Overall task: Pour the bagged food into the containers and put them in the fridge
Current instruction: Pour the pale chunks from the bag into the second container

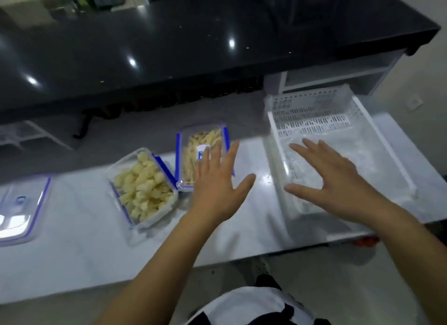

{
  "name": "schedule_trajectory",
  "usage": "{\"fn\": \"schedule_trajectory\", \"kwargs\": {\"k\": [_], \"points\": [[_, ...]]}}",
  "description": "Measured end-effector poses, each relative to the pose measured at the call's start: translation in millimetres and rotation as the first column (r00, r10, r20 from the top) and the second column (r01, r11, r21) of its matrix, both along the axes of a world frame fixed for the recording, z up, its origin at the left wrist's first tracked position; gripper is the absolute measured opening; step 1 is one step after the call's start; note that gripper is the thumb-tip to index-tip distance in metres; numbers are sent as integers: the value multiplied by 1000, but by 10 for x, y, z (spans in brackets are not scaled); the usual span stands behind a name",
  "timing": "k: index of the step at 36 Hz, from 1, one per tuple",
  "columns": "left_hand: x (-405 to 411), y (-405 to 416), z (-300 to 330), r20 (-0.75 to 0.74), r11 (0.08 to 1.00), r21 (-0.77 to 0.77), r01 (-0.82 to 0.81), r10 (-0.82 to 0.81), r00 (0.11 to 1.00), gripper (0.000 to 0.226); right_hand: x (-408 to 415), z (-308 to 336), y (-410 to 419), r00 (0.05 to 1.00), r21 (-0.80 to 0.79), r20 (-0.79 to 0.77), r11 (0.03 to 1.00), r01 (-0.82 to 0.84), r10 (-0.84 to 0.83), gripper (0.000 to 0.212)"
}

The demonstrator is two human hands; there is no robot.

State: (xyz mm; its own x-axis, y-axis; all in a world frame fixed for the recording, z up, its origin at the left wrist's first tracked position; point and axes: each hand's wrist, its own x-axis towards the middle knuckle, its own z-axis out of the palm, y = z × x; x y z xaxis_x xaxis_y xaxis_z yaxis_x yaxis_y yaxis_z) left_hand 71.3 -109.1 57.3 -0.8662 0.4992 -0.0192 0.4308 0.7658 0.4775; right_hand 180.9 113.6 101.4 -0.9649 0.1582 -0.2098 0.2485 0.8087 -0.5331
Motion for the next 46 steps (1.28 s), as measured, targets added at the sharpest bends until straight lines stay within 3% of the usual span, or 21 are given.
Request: {"fn": "schedule_trajectory", "kwargs": {"k": [6,10,13,18,21,25,27,30,32,34,35,37,42,46], "points": [[224,-1456,-297,-9,981,3,-193,193,981,81,-117,-402,-1420,979,115,-40,974,-193,199,86],[410,-2393,-597,41,947,-87,-308,312,949,86,-316,-840,-2343,953,190,6,935,-298,303,89],[564,-2941,-783,99,935,-67,-349,355,930,87,-517,-1096,-2789,954,244,14,924,-293,299,95],[743,-3558,-908,179,923,-2,-385,379,908,86,-656,-1361,-3256,986,268,-39,953,-144,160,95],[772,-3760,-877,255,909,66,-412,383,888,83,-609,-1407,-3496,984,314,9,933,-174,180,100],[662,-3851,-715,373,849,246,-468,363,854,78,-490,-1326,-3788,958,239,-4,930,-278,287,98],[547,-3884,-638,372,804,340,-487,361,855,75,-395,-1252,-3837,950,95,-105,954,-285,294,92],[342,-3921,-520,441,714,442,-542,353,825,66,-367,-1111,-3750,975,-249,-222,965,-80,24,82],[180,-3915,-430,562,621,485,-616,318,763,55,-523,-968,-3633,960,-478,-122,862,166,-252,68],[-14,-3892,-354,662,545,500,-673,260,703,46,-772,-824,-3521,899,-675,106,633,379,-425,50],[-121,-3875,-318,694,528,498,-687,233,682,46,-903,-759,-3469,871,-731,214,519,443,-442,44],[-326,-3841,-238,725,556,465,-689,208,657,48,-1139,-675,-3384,842,-763,355,395,512,-406,47],[-785,-3716,-111,805,709,330,-623,133,578,37,-1449,-640,-3380,788,-713,544,335,616,-290,51],[-994,-3603,-133,833,771,261,-581,124,540,29,-1527,-749,-3437,760,-691,601,317,649,-248,57]]}}
